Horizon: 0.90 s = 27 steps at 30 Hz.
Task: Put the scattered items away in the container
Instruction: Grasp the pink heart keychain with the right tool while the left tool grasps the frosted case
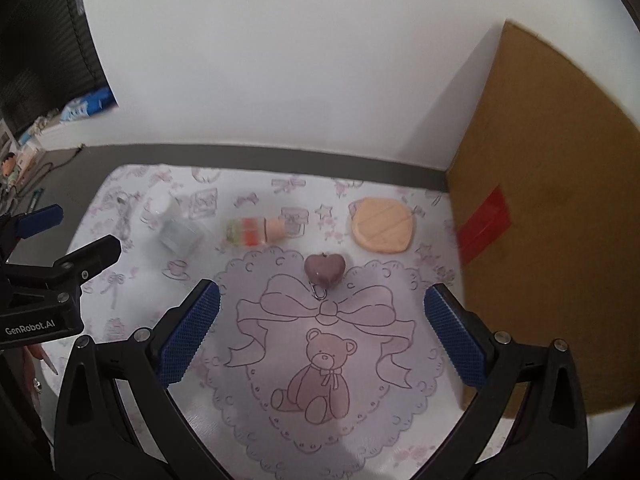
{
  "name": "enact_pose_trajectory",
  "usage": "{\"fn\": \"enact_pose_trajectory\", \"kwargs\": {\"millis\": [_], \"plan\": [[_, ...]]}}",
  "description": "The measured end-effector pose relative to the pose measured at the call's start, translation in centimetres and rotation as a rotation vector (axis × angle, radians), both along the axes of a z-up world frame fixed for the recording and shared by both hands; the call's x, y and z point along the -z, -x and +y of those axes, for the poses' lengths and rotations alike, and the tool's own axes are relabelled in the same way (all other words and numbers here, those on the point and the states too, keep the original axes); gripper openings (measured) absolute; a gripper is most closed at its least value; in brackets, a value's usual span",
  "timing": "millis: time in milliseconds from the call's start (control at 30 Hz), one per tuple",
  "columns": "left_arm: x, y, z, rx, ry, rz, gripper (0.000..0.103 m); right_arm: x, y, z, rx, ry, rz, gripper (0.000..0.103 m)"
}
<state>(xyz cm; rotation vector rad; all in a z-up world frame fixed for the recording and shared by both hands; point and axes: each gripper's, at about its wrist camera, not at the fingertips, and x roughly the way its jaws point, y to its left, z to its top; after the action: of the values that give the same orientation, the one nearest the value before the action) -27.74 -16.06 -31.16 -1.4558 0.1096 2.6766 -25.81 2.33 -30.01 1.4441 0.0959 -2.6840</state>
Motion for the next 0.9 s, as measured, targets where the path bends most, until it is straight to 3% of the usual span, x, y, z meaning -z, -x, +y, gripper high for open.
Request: {"fn": "enact_pose_trajectory", "kwargs": {"millis": [167,400,567,633,900], "plan": [[3.3,1.6,0.5,0.008,-0.017,-0.021,0.102,4.1,1.9,0.1,0.006,0.010,-0.035,0.103],[5.8,3.0,1.1,0.013,-0.032,-0.032,0.102,7.7,3.6,0.2,0.009,0.005,-0.072,0.103],[7.5,3.9,0.9,0.010,-0.045,-0.062,0.102,9.2,4.2,0.5,0.017,0.014,-0.093,0.103],[7.9,3.8,1.1,0.017,-0.017,-0.042,0.103,9.3,4.3,0.4,0.016,-0.004,-0.083,0.103],[8.0,3.5,1.3,0.010,-0.027,-0.006,0.102,9.3,3.9,0.5,0.020,0.002,-0.065,0.103]]}}
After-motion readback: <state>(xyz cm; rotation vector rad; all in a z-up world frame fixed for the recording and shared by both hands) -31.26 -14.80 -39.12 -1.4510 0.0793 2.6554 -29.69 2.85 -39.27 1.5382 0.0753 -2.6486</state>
